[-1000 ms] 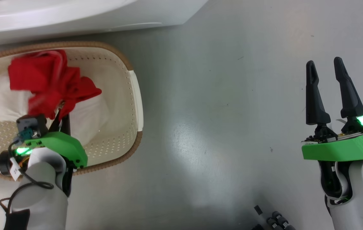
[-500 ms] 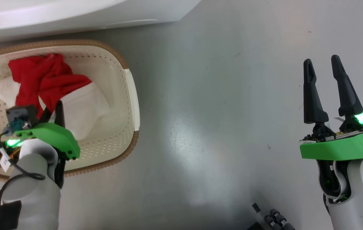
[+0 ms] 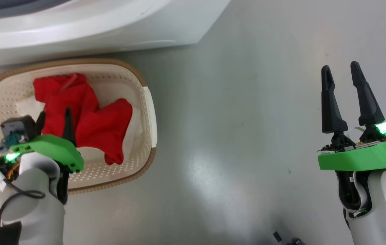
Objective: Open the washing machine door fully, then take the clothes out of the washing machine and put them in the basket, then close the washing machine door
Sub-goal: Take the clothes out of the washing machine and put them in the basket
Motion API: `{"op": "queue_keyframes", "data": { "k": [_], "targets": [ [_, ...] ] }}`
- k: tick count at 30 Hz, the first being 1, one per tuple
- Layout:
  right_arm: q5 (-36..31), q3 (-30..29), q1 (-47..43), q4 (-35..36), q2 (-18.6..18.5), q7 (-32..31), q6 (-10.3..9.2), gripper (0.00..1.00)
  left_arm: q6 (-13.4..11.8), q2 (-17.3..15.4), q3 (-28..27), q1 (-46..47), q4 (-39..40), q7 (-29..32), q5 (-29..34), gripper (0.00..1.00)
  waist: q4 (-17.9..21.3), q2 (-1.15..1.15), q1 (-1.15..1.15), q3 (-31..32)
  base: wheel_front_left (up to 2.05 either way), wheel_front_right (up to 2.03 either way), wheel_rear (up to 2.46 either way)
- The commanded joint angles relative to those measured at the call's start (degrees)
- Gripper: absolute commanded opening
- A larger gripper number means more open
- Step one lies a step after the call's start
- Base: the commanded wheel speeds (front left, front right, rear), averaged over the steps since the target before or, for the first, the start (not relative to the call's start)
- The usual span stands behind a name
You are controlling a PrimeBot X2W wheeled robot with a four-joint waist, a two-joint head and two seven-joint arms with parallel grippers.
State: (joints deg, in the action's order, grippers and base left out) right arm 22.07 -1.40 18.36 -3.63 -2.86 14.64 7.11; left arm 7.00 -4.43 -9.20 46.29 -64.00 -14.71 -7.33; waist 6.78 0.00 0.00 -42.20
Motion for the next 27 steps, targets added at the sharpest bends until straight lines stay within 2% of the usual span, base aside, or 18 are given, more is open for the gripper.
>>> {"op": "queue_keyframes", "data": {
  "k": [1,8,27],
  "targets": [
    [-0.5,0.9,-1.5,0.8,0.0,0.4,0.37,1.0,-0.2,-1.3,-1.3,-3.9,1.7,-0.3,-0.5,1.0,-1.1,0.0,0.0,3.1,0.0,0.0,0.0],
    [-1.6,1.1,-2.9,-0.3,0.0,0.4,0.37,1.0,0.2,-0.9,-1.2,-7.2,6.7,-0.3,-0.5,1.0,-1.9,0.0,0.0,7.8,0.0,0.0,0.0],
    [-3.3,0.6,-9.4,-2.3,0.0,0.4,0.37,1.0,0.5,0.7,2.5,-19.8,29.0,-0.3,-1.9,1.0,-4.4,0.0,0.0,21.1,0.0,0.0,0.0]
  ]
}}
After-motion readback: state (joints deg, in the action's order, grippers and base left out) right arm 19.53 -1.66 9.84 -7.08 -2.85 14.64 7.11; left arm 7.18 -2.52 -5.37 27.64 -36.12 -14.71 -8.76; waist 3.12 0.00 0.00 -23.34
